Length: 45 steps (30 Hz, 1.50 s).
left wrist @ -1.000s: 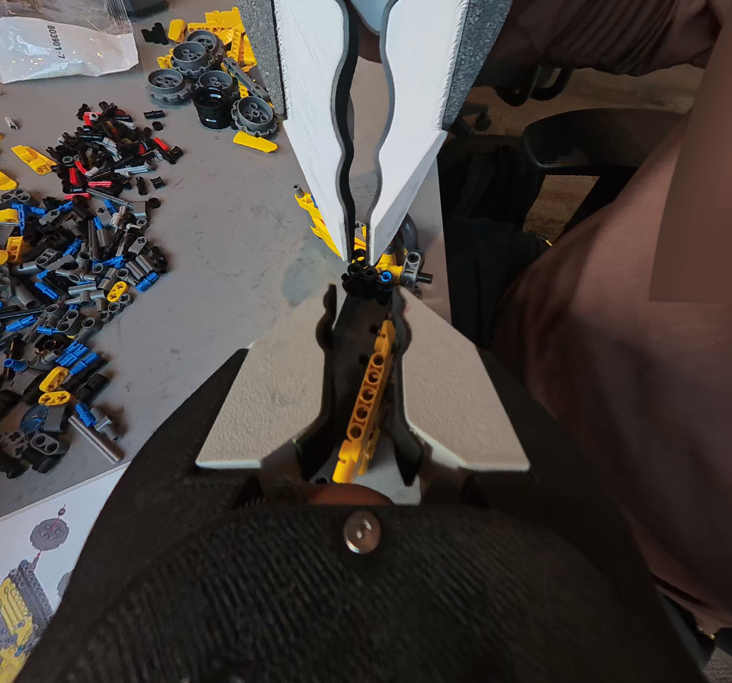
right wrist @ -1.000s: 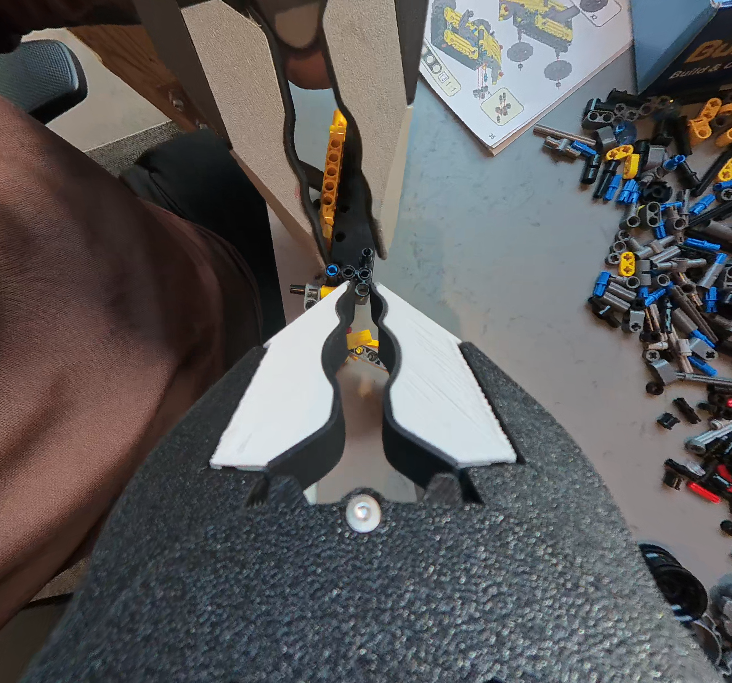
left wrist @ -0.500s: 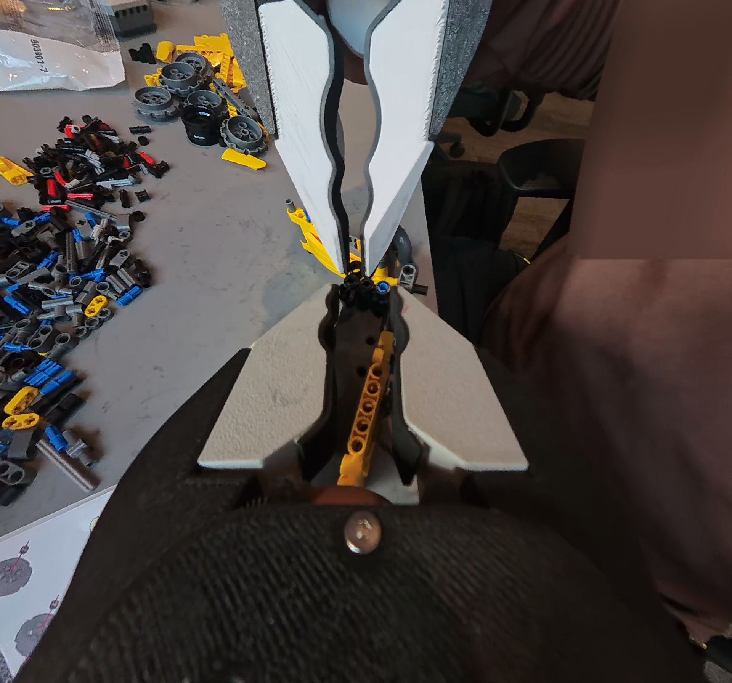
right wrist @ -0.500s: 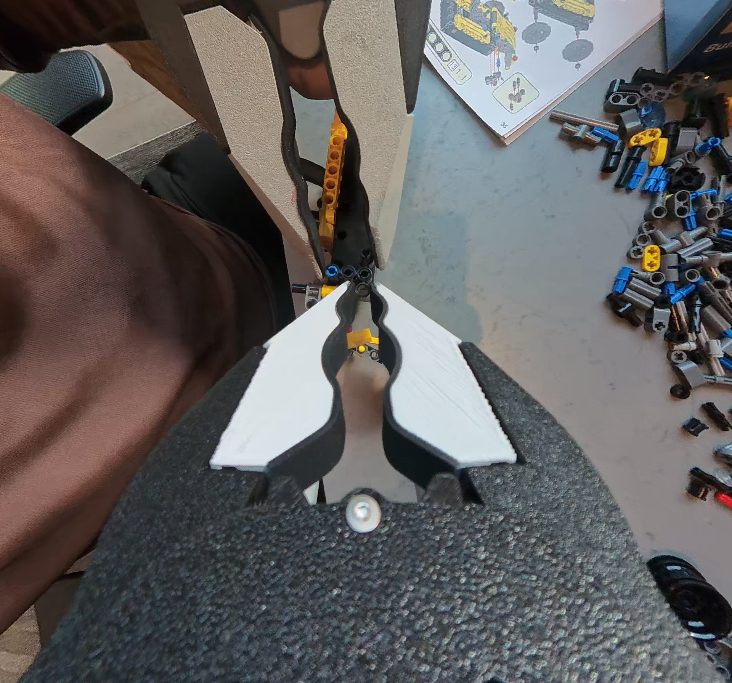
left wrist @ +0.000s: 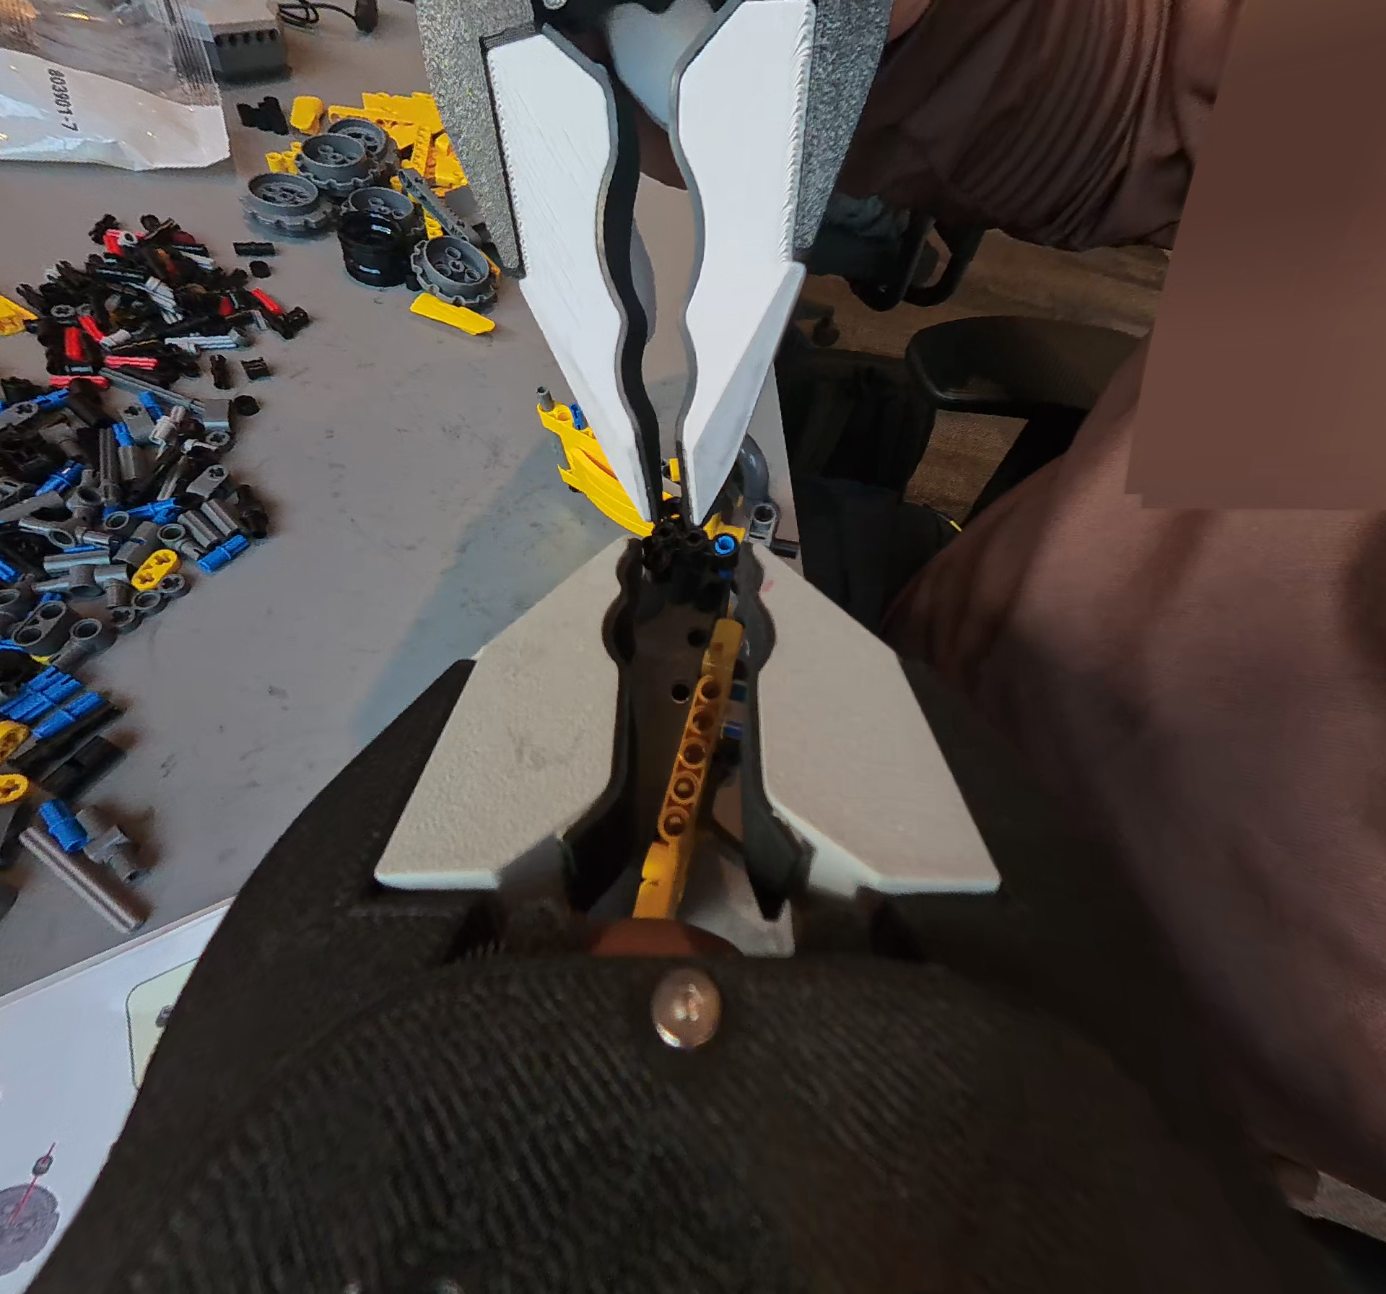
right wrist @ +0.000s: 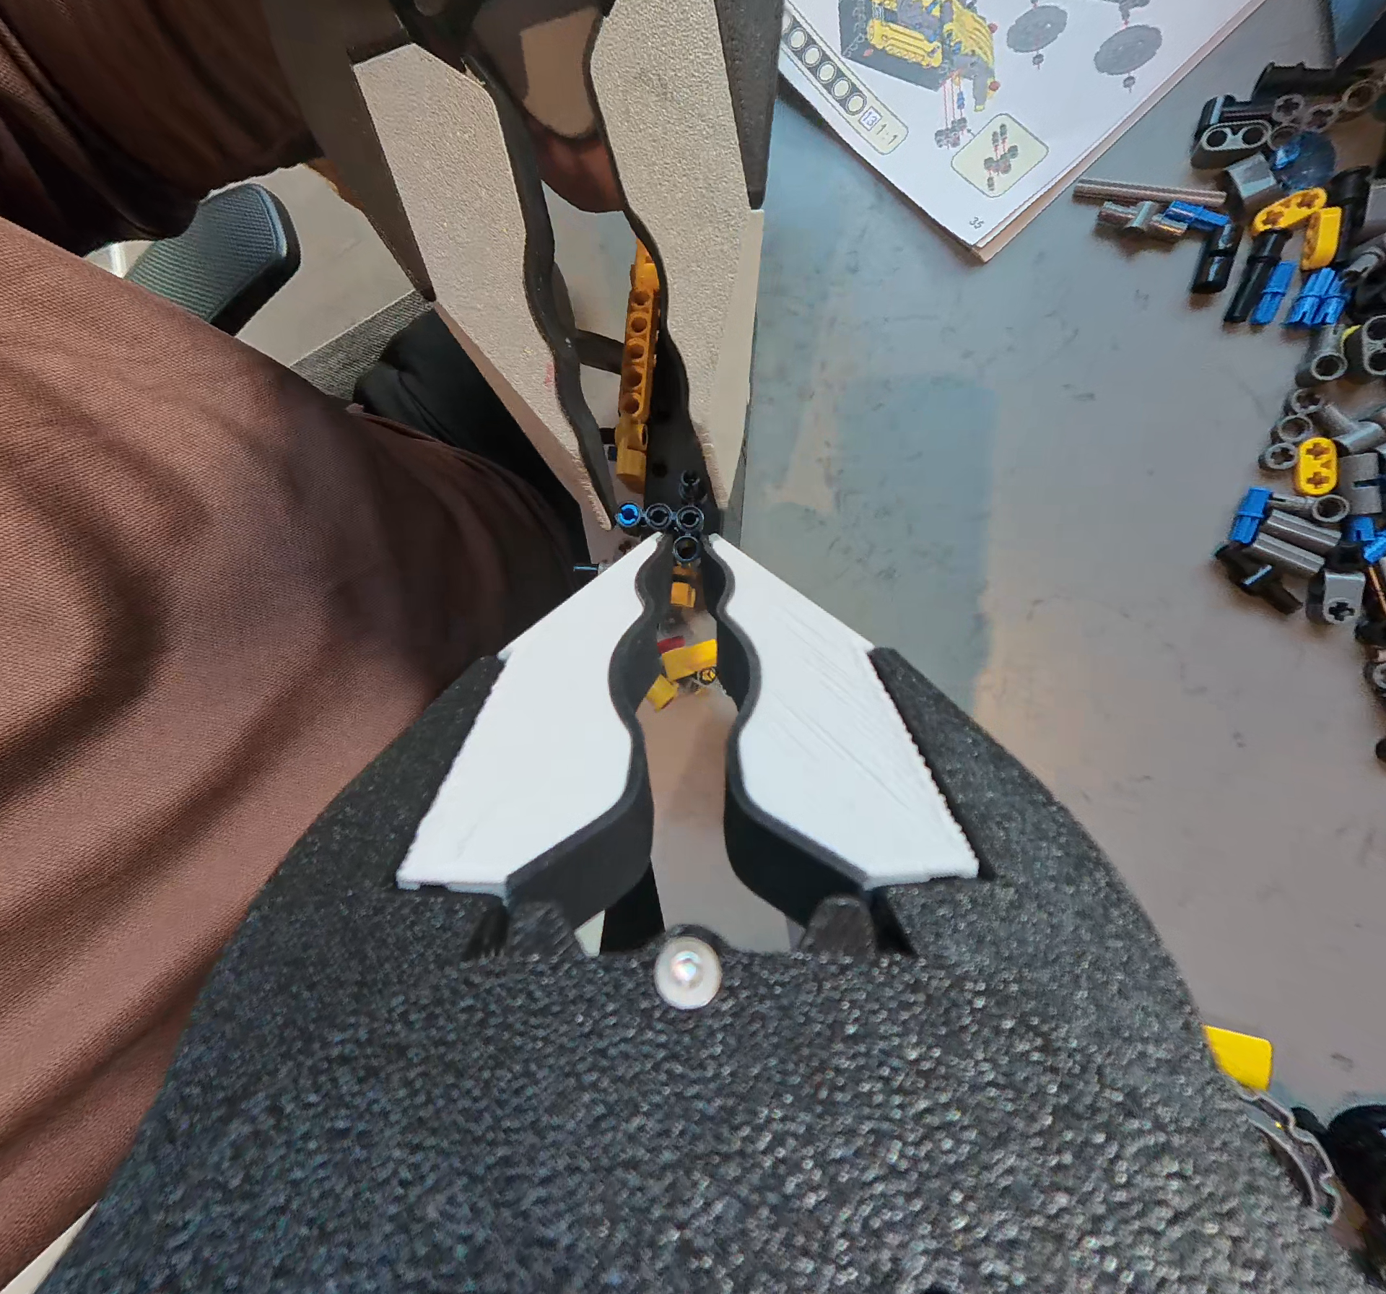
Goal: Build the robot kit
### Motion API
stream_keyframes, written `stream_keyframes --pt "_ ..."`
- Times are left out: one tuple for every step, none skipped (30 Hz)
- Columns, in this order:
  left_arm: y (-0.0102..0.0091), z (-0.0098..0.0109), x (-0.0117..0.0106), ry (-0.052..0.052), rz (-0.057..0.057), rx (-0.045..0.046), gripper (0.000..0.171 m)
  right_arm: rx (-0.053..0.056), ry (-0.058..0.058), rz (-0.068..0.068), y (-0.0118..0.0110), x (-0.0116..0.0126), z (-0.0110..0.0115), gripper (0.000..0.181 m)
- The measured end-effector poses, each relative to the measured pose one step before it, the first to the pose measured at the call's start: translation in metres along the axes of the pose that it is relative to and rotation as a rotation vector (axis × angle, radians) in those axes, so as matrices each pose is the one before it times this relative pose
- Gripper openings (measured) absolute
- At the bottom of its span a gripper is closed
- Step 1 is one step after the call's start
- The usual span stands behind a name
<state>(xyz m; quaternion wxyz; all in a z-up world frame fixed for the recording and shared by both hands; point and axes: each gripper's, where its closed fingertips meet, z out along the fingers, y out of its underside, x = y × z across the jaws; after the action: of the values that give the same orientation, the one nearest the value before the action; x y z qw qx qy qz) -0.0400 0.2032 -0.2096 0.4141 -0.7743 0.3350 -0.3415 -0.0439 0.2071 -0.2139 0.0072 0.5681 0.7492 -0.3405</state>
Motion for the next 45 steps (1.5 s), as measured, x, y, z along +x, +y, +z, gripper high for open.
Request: stream_keyframes --pt "0.00027 0.00022 0.0008 -0.0002 0.0058 -0.00351 0.023 -0.0009 -0.0027 0.0007 0.00056 -0.00055 0.00023 0.004" --pt "0.00022 0.0004 0.00033 -0.0039 0.0055 -0.00384 0.023 -0.0009 -0.0005 -0.0001 0.00049 -0.00038 0.00026 0.004" --pt "0.00028 0.00036 0.00014 -0.0071 0.0103 -0.00407 0.023 0.0001 0.0022 -0.0017 0.00035 -0.00016 0.00008 0.004" --pt "0.00021 0.00036 0.00065 -0.0048 0.0128 -0.00378 0.023 0.0003 0.0003 -0.0013 0.00038 -0.00045 -0.00008 0.004" --pt "0.0002 0.00042 0.00034 -0.0062 0.0098 -0.00514 0.023 0.0006 0.0012 -0.0017 0.00023 -0.00038 -0.00021 0.004" --pt "0.0 0.00043 -0.00031 -0.0104 0.0099 -0.00478 0.023 0.0018 0.0063 -0.005 0.00015 0.00024 -0.00042 0.004" --pt "-0.00027 0.00037 -0.00013 -0.0096 0.0126 -0.00388 0.023 0.002 0.0069 -0.0069 0.00002 0.00015 -0.00058 0.004" --pt "-0.00039 0.00035 0.0003 -0.0051 0.0102 -0.00359 0.023 0.0015 0.0033 -0.0054 0.00016 -0.00025 -0.00064 0.004" --pt "-0.00075 0.00014 0.00029 -0.0035 0.0043 -0.00265 0.023 0.002 0.0012 -0.0022 0.00003 -0.00024 -0.00071 0.004" --pt "-0.00075 -0.00007 -0.00007 -0.0031 0.0015 -0.00155 0.023 0.0037 0.0007 -0.0005 -0.0003 -0.00016 -0.00078 0.004" --pt "-0.00073 -0.00025 0.00021 -0.0011 0.0025 0.00038 0.023 0.0047 -0.001 -0.0002 -0.00037 -0.00022 -0.00073 0.004" --pt "-0.00078 -0.00049 0.00015 -0.0006 0.0023 0.00188 0.023 0.0055 -0.001 -0.0008 -0.00056 -0.00039 -0.00066 0.004" --pt "-0.00096 -0.00062 -0.00018 -0.0023 -0.0009 0.00271 0.023 0.0065 0.0013 -0.0016 -0.00069 -0.00016 -0.00065 0.004" --pt "-0.00059 -0.00069 0.00044 0.0024 -0.0016 0.00263 0.023 0.0057 0.0006 -0.0023 -0.0007 -0.00043 -0.00052 0.004" --pt "-0.00045 -0.00051 0.00077 0.0038 0.0 0.00293 0.023 0.0027 0.0003 -0.0062 -0.00022 -0.00093 -0.00016 0.004" --pt "-0.00001 0.00001 0.00071 0.0 0.0004 0.00016 0.023 0.0005 0.0045 -0.0121 0.00004 -0.00065 0.00004 0.004" --pt "0.00065 0.00045 0.00066 -0.0022 0.0025 -0.00326 0.023 -0.0005 0.0074 -0.0146 0.00036 -0.0005 0.00028 0.004" --pt "0.00104 0.00067 0.0008 -0.0021 0.0065 -0.00546 0.023 -0.0015 0.0073 -0.0133 0.00058 -0.00052 0.00059 0.004" --pt "0.001 0.00042 0.00071 -0.0027 0.0076 -0.00492 0.023 -0.0022 0.0072 -0.0099 0.00092 -0.00045 0.00097 0.004" --pt "0.00103 0.00059 0.00005 -0.0046 0.0055 -0.00486 0.023 -0.0016 0.0076 -0.0056 0.00087 -0.00006 0.00095 0.004" --pt "0.00101 0.00058 0.00009 -0.0019 0.0042 -0.00537 0.023 0.0001 0.0052 -0.0021 0.00061 0.00011 0.00077 0.004" --pt "0.00082 0.00052 0.00047 0.001 0.004 -0.00438 0.023 0.0003 0.0006 0.0004 0.00077 -0.00015 0.00081 0.004" --pt "0.00085 0.00049 -0.00012 -0.0021 0.006 -0.0058 0.023 0.0007 0.0014 0.0 0.00074 0.00016 0.00075 0.004" --pt "0.00015 0.00021 -0.00079 -0.007 0.0074 -0.00296 0.023 0.0024 0.0051 -0.002 0.00063 0.0008 0.00065 0.004" --pt "-0.00012 0.00006 -0.00061 -0.0061 0.0071 -0.0029 0.023 0.0054 0.0058 -0.0023 0.00008 0.00083 0.00021 0.004" --pt "-0.00003 -0.00015 -0.0006 -0.0063 0.009 -0.00376 0.022 0.0071 0.0042 -0.0012 -0.00013 0.00053 -0.00009 0.004" --pt "0.00001 -0.00014 -0.00012 -0.0037 0.0095 -0.00296 0.022 0.0051 0.0022 -0.0005 0.0002 0.00008 -0.00022 0.004" --pt "0.00017 -0.00028 0.00006 -0.0008 0.004 -0.002 0.022 0.0036 -0.0022 0.0023 0.00057 -0.00027 -0.00024 0.005" --pt "0.00013 -0.00007 0.00019 0.0015 0.0002 -0.00096 0.022 0.0073 -0.0085 0.0076 0.00013 -0.00085 -0.00044 0.009" --pt "0.00013 -0.00006 0.00029 0.0014 -0.001 0.00017 0.022 0.0132 -0.0176 0.0131 -0.00059 -0.00141 -0.00101 0.013" --pt "0.00005 -0.00014 0.00025 0.0007 -0.0006 0.00038 0.022 0.0171 -0.0206 0.0192 -0.00098 -0.001 -0.00154 0.013" --pt "0.00007 0.0 0.00016 -0.0004 -0.0008 0.00059 0.023 0.0181 -0.0147 0.0253 -0.00125 0.00105 -0.00191 0.014" --pt "-0.00016 0.00022 0.00025 -0.0003 -0.0006 0.00058 0.023 0.0168 -0.0103 0.0306 -0.00129 0.00275 -0.00183 0.015" --pt "-0.00015 0.00014 0.00029 -0.0003 0.0009 -0.00014 0.023 0.0133 -0.0143 0.0369 -0.00106 0.00294 -0.00157 0.016" --pt "-0.00012 0.00016 0.00001 -0.0017 0.0009 -0.00059 0.023 0.0083 -0.0255 0.0418 -0.00096 0.00144 -0.00052 0.019" --pt "-0.00006 0.00005 -0.00006 -0.0009 0.0009 -0.00071 0.023 0.0044 -0.0361 0.0405 -0.0009 -0.00066 0.00043 0.023" --pt "-0.00003 0.00001 -0.00026 -0.0016 0.0004 0.0002 0.023 0.001 -0.0351 0.0358 -0.00063 -0.00144 0.00165 0.025" --pt "-0.00007 0.0001 0.00009 -0.0005 -0.0013 0.00137 0.023 -0.0072 -0.0218 0.0323 0.00068 -0.00008 0.00263 0.025" --pt "0.00006 -0.00001 0.00018 -0.0013 -0.0015 0.00207 0.022 -0.0162 -0.0101 0.0236 0.00175 0.00091 0.0035 0.025" --pt "-0.00004 -0.00006 -0.00005 -0.0038 0.0 0.00237 0.023 -0.0196 -0.0081 0.011 0.00203 0.00037 0.00366 0.027" --pt "0.00018 -0.00017 0.00005 -0.0051 -0.0007 0.00208 0.023 -0.0196 -0.0172 0.0045 0.00191 -0.00143 0.00351 0.027" --pt "0.00044 -0.00033 0.00163 0.0028 0.0017 -0.00022 0.022 -0.0155 -0.0268 0.0068 0.0011 -0.00277 0.00264 0.028" --pt "0.00024 -0.00048 0.00069 -0.0061 0.0035 0.00176 0.022 -0.0078 -0.0216 0.0091 -0.00004 -0.00152 0.00089 0.026" --pt "0.00029 -0.00042 -0.00121 -0.0189 0.0038 0.00171 0.023 -0.0031 -0.0102 0.0066 -0.00064 0.00058 -0.0002 0.026" --pt "0.00077 -0.00033 -0.00041 -0.0123 0.0029 -0.00036 0.022 -0.0016 -0.0133 0.0076 -0.00058 0.00004 -0.00047 0.025"
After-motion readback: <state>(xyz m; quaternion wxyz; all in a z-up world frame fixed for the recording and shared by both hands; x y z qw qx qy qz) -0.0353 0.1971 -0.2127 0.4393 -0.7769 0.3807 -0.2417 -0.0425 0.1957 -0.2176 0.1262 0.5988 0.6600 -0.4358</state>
